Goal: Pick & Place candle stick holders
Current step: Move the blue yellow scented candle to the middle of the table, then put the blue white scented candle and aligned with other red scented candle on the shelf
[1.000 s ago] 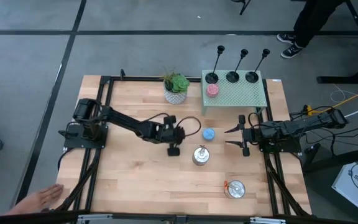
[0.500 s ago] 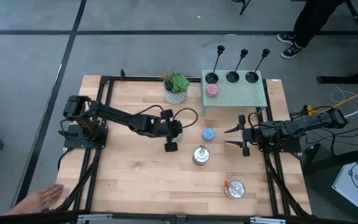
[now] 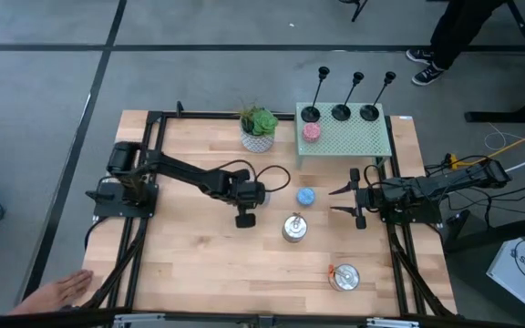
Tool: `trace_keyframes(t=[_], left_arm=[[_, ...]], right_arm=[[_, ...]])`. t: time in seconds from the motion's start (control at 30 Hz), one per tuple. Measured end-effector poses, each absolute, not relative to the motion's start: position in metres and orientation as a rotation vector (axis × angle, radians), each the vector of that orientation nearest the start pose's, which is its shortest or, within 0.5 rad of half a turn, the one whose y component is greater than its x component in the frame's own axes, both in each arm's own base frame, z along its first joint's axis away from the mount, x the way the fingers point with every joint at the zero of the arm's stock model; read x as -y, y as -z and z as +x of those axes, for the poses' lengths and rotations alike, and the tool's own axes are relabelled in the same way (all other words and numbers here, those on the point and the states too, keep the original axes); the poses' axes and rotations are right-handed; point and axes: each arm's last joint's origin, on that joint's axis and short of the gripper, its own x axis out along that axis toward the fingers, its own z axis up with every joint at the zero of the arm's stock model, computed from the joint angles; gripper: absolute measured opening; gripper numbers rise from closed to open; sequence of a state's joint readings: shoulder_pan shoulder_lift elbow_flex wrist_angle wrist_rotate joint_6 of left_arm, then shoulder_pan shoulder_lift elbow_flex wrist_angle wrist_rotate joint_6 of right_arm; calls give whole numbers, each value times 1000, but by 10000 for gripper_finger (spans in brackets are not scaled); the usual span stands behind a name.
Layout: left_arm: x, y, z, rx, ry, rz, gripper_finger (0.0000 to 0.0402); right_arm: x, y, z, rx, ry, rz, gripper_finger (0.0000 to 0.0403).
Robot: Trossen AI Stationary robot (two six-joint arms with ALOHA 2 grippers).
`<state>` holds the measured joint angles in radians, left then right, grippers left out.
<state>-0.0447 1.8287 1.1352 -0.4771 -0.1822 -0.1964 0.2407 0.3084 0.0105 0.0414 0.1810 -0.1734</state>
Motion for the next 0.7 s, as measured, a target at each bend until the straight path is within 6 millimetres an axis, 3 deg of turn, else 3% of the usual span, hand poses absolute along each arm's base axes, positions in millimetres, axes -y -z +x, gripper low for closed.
trace_keyframes(t=[0.1,0.33,0.5,0.7], left_arm=[[3,-147,357,-1154,-263,-2,3],[-10,-135,384,-949,-259,99,2],[-18,-146,387,-880,-336,144,1],[-24,-182,369,-854,-444,187,3]], right_arm=[[-22,-145,111,-245,-81,-226,204],[-22,-145,111,-245,-81,-226,204],[-22,-145,111,-246,-81,-226,204],[-22,-145,111,-245,-81,-226,204]])
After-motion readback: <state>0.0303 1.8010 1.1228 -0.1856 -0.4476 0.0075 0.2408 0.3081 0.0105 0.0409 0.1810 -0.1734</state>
